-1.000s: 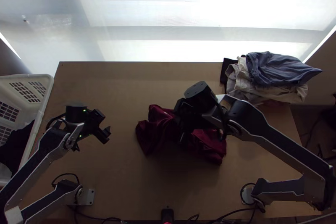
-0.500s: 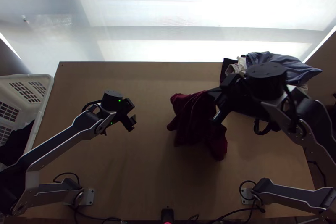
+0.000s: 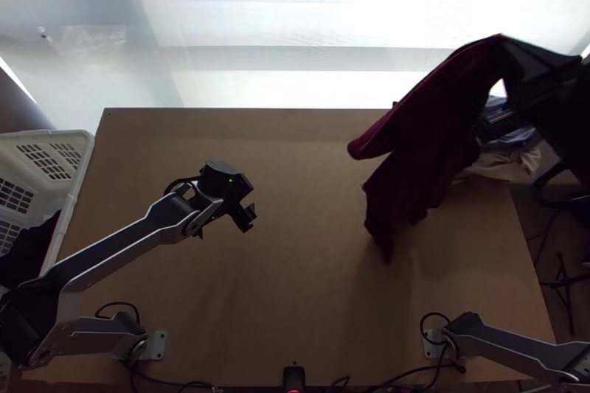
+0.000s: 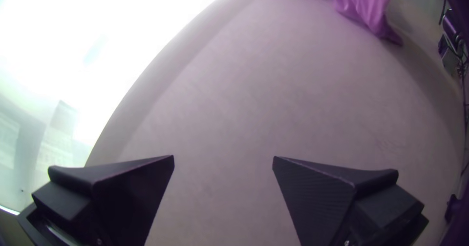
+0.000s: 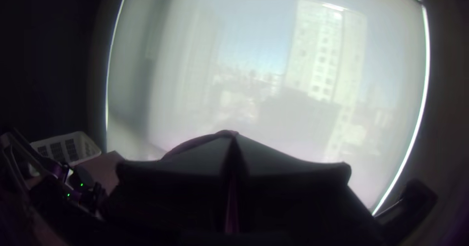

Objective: Fold the t-shirt

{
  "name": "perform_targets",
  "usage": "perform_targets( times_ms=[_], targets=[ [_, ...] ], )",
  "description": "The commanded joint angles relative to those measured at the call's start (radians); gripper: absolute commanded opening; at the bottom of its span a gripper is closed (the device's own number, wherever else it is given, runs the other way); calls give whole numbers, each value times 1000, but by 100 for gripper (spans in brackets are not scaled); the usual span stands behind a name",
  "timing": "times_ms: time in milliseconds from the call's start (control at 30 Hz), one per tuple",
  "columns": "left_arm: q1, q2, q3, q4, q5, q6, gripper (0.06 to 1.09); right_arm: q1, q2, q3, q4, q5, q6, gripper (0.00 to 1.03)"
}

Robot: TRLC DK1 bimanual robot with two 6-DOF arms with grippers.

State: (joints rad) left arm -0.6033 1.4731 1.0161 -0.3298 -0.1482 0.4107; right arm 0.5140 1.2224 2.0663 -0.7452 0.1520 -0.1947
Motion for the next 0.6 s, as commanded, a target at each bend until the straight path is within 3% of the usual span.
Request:
perform_targets(
  times_ms=[0, 233, 567],
  targets=[
    [-32, 10, 12, -8, -13, -19, 104, -100, -15, 86, 41, 37, -11, 3],
    [-16, -42, -8, -40, -30, -32, 104, 8, -34, 14, -34, 34, 0, 3],
    [227, -304, 33, -224, -28, -39, 104, 166, 17, -110, -43, 18, 18, 3]
  ],
)
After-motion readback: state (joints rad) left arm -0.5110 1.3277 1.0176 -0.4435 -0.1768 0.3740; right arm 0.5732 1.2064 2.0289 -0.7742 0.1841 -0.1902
